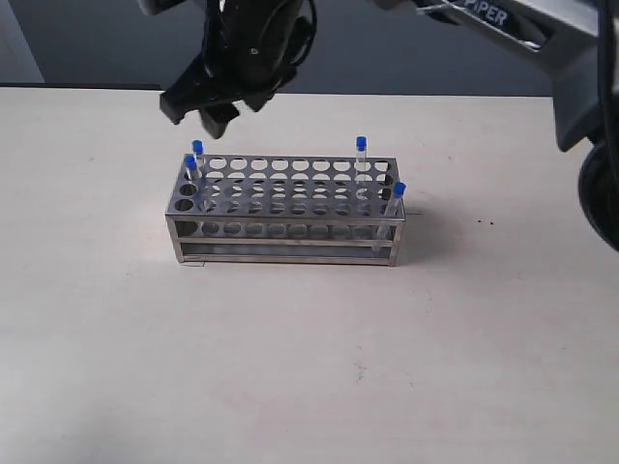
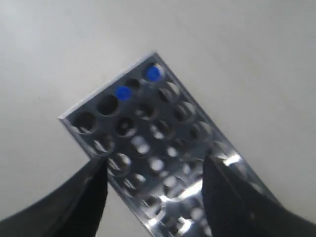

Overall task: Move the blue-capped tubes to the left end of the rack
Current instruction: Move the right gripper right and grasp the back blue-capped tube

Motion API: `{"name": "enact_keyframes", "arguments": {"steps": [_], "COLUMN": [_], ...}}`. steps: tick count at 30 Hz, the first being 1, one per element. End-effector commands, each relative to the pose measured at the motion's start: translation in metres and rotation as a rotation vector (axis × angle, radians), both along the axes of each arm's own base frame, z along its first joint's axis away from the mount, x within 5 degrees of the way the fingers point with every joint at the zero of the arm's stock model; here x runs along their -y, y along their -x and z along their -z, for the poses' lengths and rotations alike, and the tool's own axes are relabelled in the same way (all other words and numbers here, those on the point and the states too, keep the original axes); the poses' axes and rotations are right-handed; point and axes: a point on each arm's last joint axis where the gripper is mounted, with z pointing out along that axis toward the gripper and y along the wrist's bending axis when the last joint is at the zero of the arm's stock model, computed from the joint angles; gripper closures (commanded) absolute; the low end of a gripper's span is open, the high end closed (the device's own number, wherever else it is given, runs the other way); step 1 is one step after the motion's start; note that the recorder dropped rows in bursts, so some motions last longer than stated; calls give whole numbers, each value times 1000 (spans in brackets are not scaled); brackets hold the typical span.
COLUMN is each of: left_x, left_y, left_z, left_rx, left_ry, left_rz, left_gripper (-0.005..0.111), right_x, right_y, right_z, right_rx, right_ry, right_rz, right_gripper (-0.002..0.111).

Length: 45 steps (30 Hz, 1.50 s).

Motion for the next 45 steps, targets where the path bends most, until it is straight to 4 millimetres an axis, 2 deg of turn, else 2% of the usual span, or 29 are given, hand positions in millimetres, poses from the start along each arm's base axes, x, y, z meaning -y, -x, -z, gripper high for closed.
{"name": "enact_keyframes", "arguments": {"steps": [1,6,13,23,26,29,32,38,40,42,45], "left_x": [0,0,0,0,0,0,0,0,0,0,0], "left_y": [-1,-1,-1,-1,-1,-1,-1,-1,-1,-1,-1], "left_z": [0,0,0,0,0,0,0,0,0,0,0], "left_rx": [7,7,7,7,7,7,7,7,7,7,7], "left_ry": [6,6,6,6,6,6,6,6,6,6,6], "left_rz": [5,5,5,5,5,5,5,5,5,5,5], "left_gripper": [106,106,106,106,106,106,106,106,106,106,106], "right_x": [36,63,91,86,85,83,82,82,83,84,86], "right_y": [-30,-54,-70,-74,-76,-77,-78,-79,-79,-78,-76], "right_z": [-10,4,40,61,68,77,78,78,76,71,58], "right_rx": [129,70,-12,-48,-56,-67,-59,-49,-46,-44,-23], "right_ry": [124,137,227,206,215,228,218,218,218,217,196], "right_rz": [182,273,331,326,325,323,322,320,321,322,324], "right_gripper": [53,53,53,54,64,80,91,95,100,109,109]}}
